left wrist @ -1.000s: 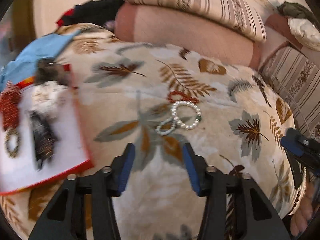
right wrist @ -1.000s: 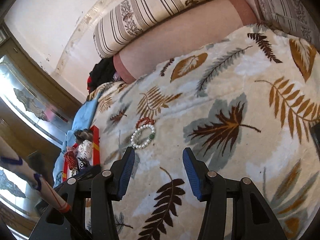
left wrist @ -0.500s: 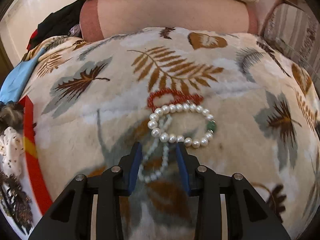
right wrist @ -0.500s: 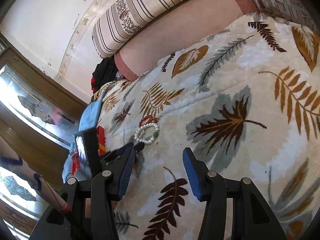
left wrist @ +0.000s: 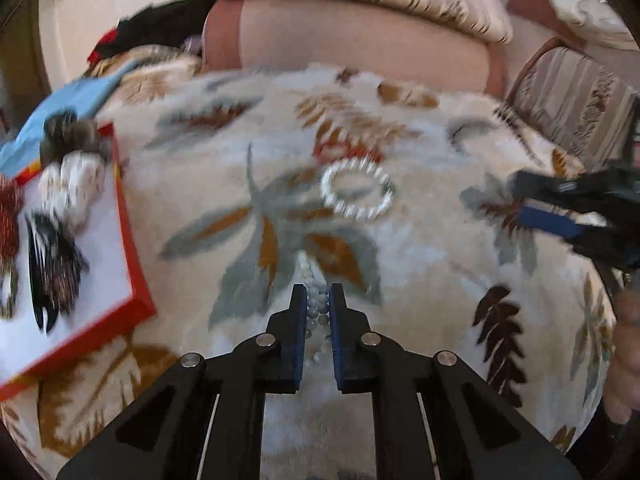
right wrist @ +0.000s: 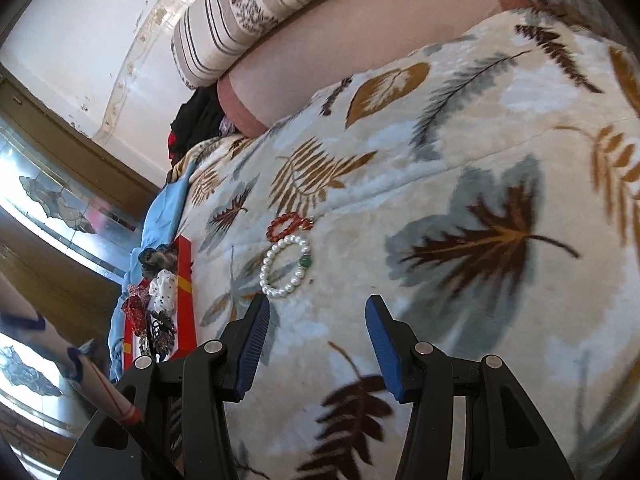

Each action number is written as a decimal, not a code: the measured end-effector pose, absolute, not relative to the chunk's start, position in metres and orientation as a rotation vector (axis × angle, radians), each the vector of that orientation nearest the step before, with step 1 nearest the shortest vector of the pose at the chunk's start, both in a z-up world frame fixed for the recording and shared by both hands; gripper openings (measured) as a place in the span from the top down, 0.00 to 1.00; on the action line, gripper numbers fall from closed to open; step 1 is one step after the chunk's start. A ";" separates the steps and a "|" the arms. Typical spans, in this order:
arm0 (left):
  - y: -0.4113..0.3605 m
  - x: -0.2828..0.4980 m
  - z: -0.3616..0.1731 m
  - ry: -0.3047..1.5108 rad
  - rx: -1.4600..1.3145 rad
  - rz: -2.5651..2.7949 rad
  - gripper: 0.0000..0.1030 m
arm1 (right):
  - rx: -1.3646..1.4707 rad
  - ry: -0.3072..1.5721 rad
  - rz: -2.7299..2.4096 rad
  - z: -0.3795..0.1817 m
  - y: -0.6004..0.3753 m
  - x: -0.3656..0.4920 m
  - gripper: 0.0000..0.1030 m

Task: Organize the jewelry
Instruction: 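Grasp the pale bead bracelet with the left tool while the right tool grasps the red bead bracelet, then carry both bracelets over the tray with both tools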

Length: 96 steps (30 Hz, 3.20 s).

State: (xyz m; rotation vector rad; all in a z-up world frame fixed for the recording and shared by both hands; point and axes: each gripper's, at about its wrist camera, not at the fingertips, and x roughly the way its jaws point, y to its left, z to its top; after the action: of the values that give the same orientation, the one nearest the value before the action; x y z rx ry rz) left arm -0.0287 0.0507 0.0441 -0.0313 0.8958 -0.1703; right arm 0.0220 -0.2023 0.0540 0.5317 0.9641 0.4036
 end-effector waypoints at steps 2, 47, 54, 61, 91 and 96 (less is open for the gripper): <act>0.053 -0.027 0.049 0.859 -0.030 -0.170 0.90 | 0.535 0.978 0.414 0.051 -0.193 0.031 0.46; 0.052 -0.013 0.059 0.777 -0.061 -0.261 0.90 | 0.529 0.829 0.430 0.090 -0.202 -0.001 0.93; 0.052 -0.013 0.061 0.757 -0.048 -0.248 0.90 | 0.456 0.807 0.450 0.090 -0.192 -0.003 0.93; 0.048 -0.016 0.062 0.744 -0.008 -0.237 0.90 | 0.422 0.825 0.483 0.084 -0.178 -0.005 0.93; 0.064 -0.030 0.079 0.698 0.000 -0.206 0.90 | 0.401 0.812 0.545 0.094 -0.145 -0.018 0.93; 0.086 -0.038 0.090 0.671 -0.031 -0.177 0.90 | 0.393 0.802 0.564 0.102 -0.123 -0.026 0.93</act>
State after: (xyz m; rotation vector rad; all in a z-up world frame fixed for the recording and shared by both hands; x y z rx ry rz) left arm -0.0385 0.0864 0.0896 -0.0308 0.6709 -0.1775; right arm -0.0264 -0.1234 0.1016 0.3930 0.8024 0.5640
